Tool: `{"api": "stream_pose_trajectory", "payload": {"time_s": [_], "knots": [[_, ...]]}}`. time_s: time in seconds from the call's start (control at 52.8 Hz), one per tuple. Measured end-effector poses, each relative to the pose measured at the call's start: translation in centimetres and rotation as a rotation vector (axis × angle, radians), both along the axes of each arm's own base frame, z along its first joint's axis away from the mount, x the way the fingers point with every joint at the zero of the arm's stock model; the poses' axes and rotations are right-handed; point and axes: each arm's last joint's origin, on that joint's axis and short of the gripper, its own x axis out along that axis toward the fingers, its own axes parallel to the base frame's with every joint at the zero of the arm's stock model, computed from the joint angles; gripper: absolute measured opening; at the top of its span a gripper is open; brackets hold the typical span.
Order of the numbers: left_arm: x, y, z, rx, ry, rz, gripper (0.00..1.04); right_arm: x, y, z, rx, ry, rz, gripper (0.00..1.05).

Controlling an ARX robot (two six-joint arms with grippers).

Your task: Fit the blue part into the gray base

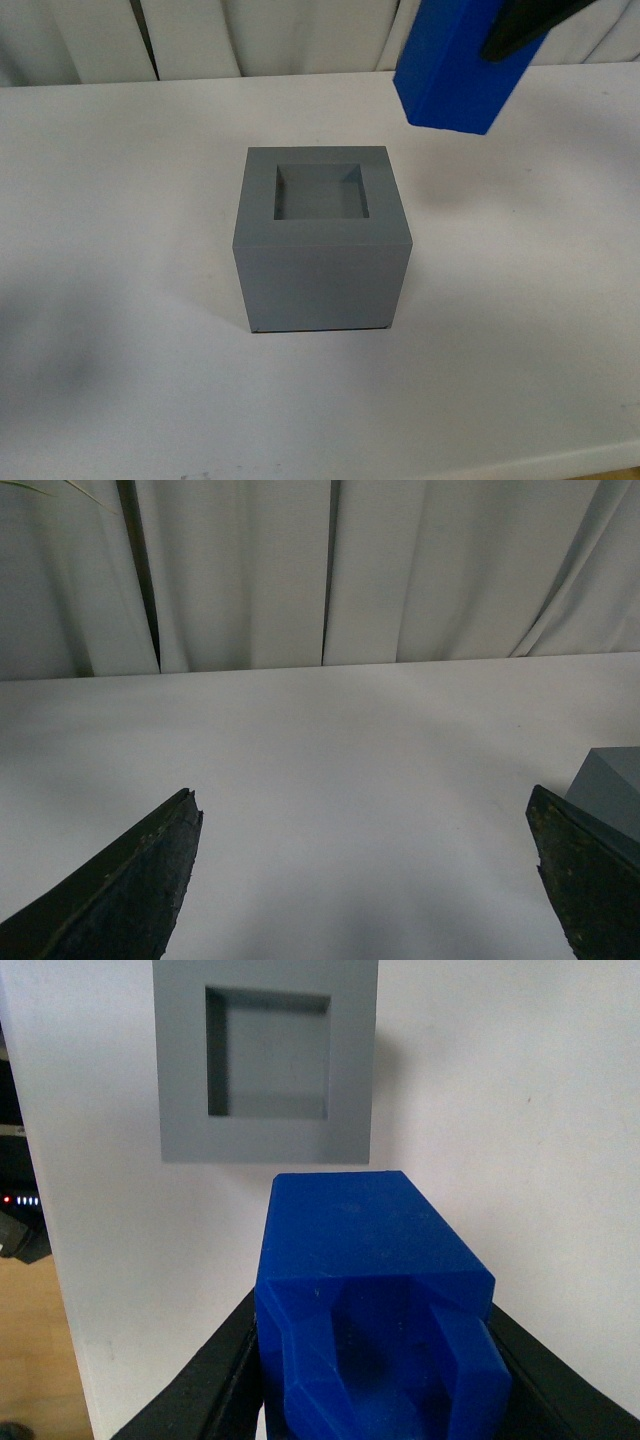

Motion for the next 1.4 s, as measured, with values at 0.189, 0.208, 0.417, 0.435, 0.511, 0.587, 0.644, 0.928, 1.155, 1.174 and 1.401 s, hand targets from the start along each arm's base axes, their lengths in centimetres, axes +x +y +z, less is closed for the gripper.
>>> {"api": "stream_pose_trajectory", "payload": {"time_s": [0.189,0.208,0.417,0.435,0.511,0.587,0.644,0.928,1.155,1.174,1.401], "knots": [[0.0,0.0,0.0,0.0,0.0,0.0,0.99,-0.8,2.1,-0.6,0.006,0.01,0.031,0.48],[0.0,0.0,0.0,0.0,0.0,0.0,0.99,-0.9,2.4,-0.8,0.004,0.011,0.034,0.48],[0.0,0.0,0.0,0.0,0.0,0.0,0.99,-1.7,4.6,-1.6,0.009,0.021,0.057,0.48],[0.0,0.0,0.0,0.0,0.0,0.0,0.99,-1.7,4.8,-1.7,0.009,0.022,0.056,0.48],[0.0,0.0,0.0,0.0,0.0,0.0,0.99,-1.6,5.1,-2.1,0.0,0.027,0.054,0.48],[0.0,0.0,0.0,0.0,0.0,0.0,0.99,-1.4,5.4,-2.5,-0.003,0.028,0.05,0.48],[0.0,0.0,0.0,0.0,0.0,0.0,0.99,-1.3,5.5,-2.7,-0.005,0.025,0.046,0.48],[0.0,0.0,0.0,0.0,0.0,0.0,0.99,-1.1,6.2,-3.5,-0.01,0.039,0.049,0.48],[0.0,0.0,0.0,0.0,0.0,0.0,0.99,-1.3,6.1,-3.7,-0.019,0.045,0.047,0.48],[0.0,0.0,0.0,0.0,0.0,0.0,0.99,-1.3,6.1,-3.7,-0.021,0.045,0.047,0.48],[0.0,0.0,0.0,0.0,0.0,0.0,0.99,-1.4,6.1,-4.3,-0.039,0.054,0.021,0.48]]}}
